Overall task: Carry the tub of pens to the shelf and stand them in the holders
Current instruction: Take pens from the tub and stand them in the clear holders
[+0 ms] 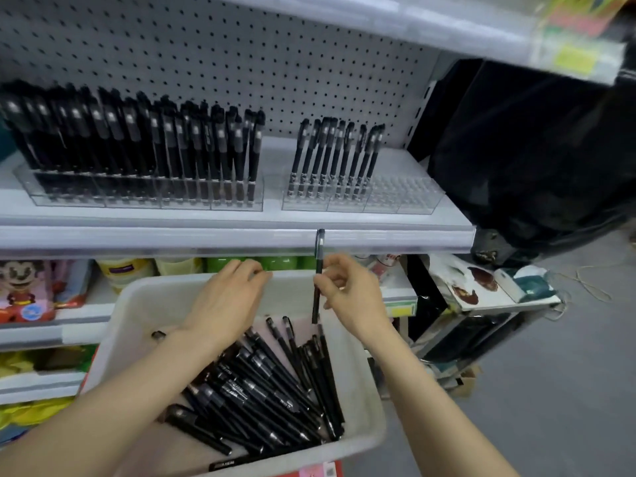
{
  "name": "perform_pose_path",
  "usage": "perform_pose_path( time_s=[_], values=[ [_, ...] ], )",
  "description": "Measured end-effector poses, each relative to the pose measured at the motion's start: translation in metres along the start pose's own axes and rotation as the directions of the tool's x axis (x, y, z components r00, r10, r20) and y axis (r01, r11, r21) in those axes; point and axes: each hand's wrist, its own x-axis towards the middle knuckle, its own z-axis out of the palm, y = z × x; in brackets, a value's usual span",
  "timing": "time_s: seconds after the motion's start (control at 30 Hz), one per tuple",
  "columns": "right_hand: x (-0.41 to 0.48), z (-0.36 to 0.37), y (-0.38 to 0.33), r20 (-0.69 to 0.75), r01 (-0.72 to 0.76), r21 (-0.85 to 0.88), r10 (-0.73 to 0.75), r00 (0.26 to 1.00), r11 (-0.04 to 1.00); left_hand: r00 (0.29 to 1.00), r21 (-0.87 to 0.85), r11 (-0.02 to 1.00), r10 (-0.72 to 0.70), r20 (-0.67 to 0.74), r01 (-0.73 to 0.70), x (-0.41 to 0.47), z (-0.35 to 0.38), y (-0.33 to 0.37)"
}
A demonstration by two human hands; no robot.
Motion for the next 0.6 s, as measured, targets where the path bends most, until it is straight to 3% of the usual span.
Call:
perform_pose_path(
  time_s=[0.2,0.43,0.6],
  values=[
    [0.052,-0.086,-0.014,-0.209,0.108,0.1,-0.085,0.974,0.989,0.985,-0.01,0.994,0.103,-0.142,-0.106,0.067,-0.033,0.037],
    [0.118,-0.148,-0.022,-0.444,0.222,0.072,-0.168,0.88,0.972,0.961,0.036,0.988,0.154,-0.231,-0.15,0.154,-0.032,0.066],
    [0.161,-0.145,-0.018,-0.442,0.223,0.035,-0.185,0.878,0.974,0.961,0.053,0.994,0.107,-0.256,-0.096,0.169,-0.016,0.07]
  ],
)
